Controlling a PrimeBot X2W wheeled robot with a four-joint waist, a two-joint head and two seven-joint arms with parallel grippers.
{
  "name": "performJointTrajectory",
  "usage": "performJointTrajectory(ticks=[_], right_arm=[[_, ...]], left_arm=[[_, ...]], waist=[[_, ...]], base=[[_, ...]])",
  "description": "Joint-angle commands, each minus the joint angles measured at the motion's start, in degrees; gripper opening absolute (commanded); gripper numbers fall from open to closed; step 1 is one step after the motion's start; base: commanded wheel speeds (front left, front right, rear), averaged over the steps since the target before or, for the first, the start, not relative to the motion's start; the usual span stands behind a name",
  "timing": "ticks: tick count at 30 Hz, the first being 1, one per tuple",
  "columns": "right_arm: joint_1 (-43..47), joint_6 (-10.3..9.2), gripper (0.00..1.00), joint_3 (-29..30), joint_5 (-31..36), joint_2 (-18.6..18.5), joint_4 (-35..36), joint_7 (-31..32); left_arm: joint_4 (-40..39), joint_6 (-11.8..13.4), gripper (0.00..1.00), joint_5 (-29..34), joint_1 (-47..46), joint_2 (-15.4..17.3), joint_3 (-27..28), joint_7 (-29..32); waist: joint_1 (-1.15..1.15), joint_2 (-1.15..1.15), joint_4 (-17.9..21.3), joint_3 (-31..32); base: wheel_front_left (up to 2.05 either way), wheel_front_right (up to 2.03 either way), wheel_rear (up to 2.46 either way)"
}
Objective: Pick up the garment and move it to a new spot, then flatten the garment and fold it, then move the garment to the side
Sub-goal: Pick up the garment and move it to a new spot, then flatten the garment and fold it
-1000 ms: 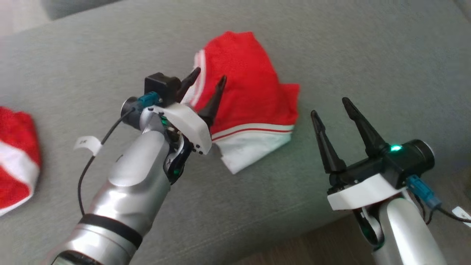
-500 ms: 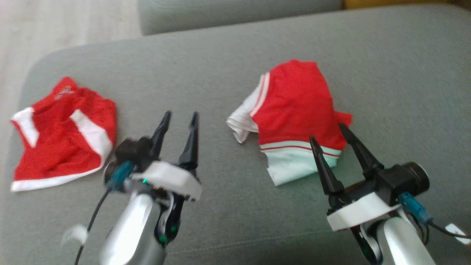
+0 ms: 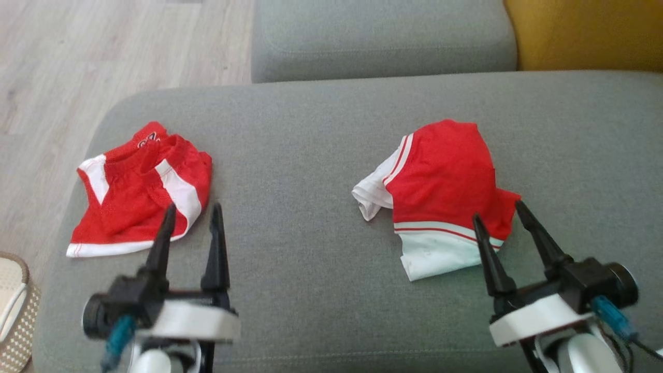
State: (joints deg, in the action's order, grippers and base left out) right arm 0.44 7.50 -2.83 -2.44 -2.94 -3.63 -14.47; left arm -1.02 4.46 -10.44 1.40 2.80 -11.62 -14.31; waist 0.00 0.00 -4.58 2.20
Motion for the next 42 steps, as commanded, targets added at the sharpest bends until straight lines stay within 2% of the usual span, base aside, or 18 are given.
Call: performJointTrajectory(ticks=[1, 5, 10, 42], right_arm=[[-0.3, -0.01, 1.00, -0.5, 0.5, 0.1, 2.4, -0.5], [2.0, -0.01, 1.00, 0.9, 0.8, 0.1, 3.1, -0.5], [4.1, -0.01, 1.00, 1.9, 0.5, 0.1, 3.4, -0.5], [3.3, -0.01, 1.00, 1.5, -0.6, 0.1, 2.2, -0.5]], left_arm=[[-2.9, -0.5, 1.00, 1.9, -0.3, 0.3, 2.2, -0.7], [-3.6, -0.9, 1.00, 5.0, 3.5, 0.5, 2.2, -0.7], [-3.6, -0.4, 1.00, 4.5, 6.3, 0.2, 3.3, -0.7], [-1.7, -0.5, 1.00, 5.0, 5.6, 0.1, 3.1, -0.7]], waist=[[0.00, 0.00, -0.1, 0.5], [0.00, 0.00, -0.2, 1.0], [0.00, 0.00, 0.0, 1.4], [0.00, 0.00, 0.4, 2.2]], base=[[0.00, 0.00, 0.00], [0.00, 0.00, 0.00], [0.00, 0.00, 0.00], [0.00, 0.00, 0.00]])
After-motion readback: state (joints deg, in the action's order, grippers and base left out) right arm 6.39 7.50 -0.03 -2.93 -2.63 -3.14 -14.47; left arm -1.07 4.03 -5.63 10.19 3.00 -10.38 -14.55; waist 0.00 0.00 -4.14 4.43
